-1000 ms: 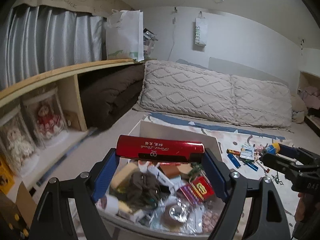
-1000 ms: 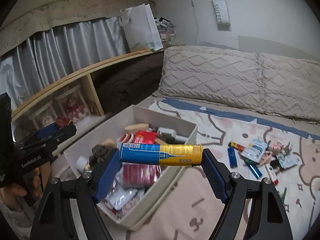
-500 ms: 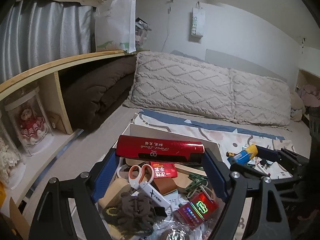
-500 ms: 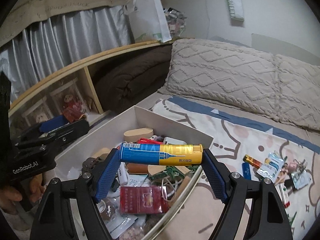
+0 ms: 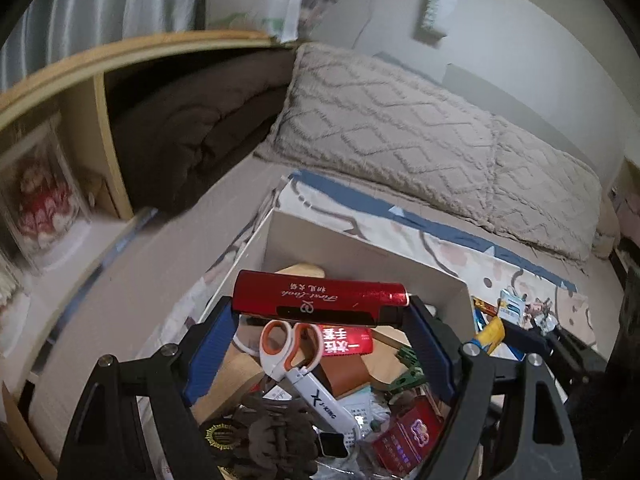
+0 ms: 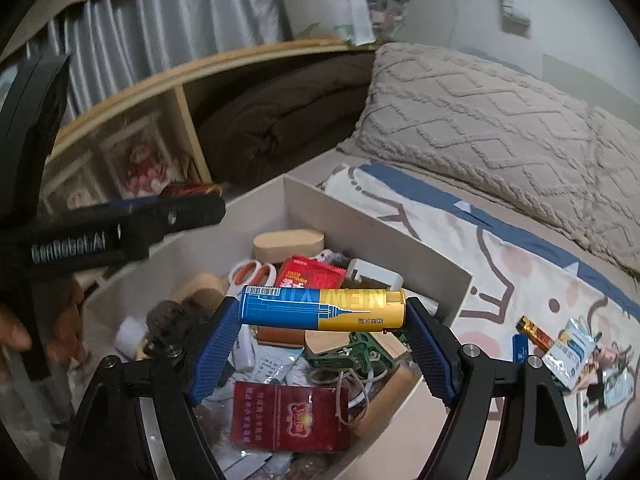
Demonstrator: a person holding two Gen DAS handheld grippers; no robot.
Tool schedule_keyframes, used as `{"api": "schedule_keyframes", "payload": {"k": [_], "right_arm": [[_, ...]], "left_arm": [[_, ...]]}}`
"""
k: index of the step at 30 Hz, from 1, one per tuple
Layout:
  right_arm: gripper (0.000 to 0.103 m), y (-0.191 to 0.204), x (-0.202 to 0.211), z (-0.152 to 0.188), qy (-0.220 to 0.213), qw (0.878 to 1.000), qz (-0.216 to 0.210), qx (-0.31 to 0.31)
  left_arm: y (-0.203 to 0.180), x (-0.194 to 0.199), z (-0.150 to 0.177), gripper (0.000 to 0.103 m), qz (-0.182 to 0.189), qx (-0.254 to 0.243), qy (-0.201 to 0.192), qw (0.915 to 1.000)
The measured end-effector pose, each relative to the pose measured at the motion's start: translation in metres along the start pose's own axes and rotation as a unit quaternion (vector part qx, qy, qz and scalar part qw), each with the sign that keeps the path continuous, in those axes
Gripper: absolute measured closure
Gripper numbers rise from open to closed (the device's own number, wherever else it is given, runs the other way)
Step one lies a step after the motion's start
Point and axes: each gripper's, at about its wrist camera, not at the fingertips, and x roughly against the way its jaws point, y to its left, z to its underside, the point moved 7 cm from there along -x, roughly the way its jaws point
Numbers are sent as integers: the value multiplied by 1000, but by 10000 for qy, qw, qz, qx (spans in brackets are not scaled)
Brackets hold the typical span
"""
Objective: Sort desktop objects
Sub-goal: 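Lift and carry both items over the white box with both tools, then lower the red lighter into the box with the left tool while the right lowers the cylinder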
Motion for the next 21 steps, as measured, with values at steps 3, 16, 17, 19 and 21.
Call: {"api": "schedule_keyframes", "payload": {"k": [3,16,17,19,21], "right_arm": [[21,4,-13,1,155,9996,1,244],[21,20,-51,12,911,9921,-268,814],[21,20,-52,13,921,9918,-256,846],[21,21,-53,14,950,9914,-281,853],[21,20,-54,16,968,9915,-296,822]], "left_arm": [[6,-8,0,20,-156,80,87,9998],[16,-44,26,20,7,439,803,9958],[16,-46,28,20,40,496,858,9951],[15,-47,31,20,78,559,916,9942],[13,-48,31,20,93,586,935,9939]]}}
